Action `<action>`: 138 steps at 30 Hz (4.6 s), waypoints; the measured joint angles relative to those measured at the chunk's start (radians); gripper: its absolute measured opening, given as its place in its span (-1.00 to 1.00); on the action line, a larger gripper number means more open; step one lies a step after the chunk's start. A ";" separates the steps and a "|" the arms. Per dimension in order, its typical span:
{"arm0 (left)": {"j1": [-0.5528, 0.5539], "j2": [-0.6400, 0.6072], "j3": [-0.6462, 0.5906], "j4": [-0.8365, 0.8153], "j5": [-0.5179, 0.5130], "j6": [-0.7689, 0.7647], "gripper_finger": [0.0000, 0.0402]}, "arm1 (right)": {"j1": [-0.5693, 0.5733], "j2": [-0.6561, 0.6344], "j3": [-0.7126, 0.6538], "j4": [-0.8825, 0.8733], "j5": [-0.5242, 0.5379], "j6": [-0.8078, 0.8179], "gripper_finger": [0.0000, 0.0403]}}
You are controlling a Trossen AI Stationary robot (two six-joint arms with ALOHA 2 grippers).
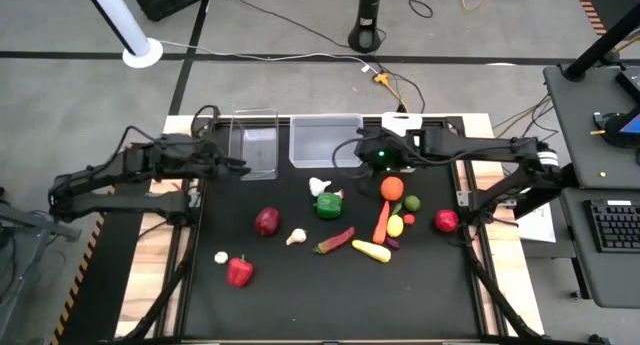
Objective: Sort produce into baskets
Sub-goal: Put the green bell pepper into the transparent bin
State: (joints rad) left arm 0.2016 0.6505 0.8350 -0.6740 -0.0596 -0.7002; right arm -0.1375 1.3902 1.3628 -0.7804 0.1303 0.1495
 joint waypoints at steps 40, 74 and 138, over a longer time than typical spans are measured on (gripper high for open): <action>0.000 0.065 -0.033 0.276 -0.062 0.015 -0.04 | 0.074 0.444 0.003 0.199 -0.182 -0.011 0.83; 0.000 0.122 -0.033 0.278 -0.062 0.019 -0.04 | 0.052 0.483 0.002 0.274 -0.235 -0.009 0.19; 0.000 0.160 0.000 0.326 -0.088 -0.052 -0.04 | -0.403 0.467 0.214 0.053 -0.120 0.118 0.20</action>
State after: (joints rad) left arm 0.2020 0.8108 0.8352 -0.3483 -0.1478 -0.7525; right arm -0.5409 1.8576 1.5764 -0.7273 0.0101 0.2676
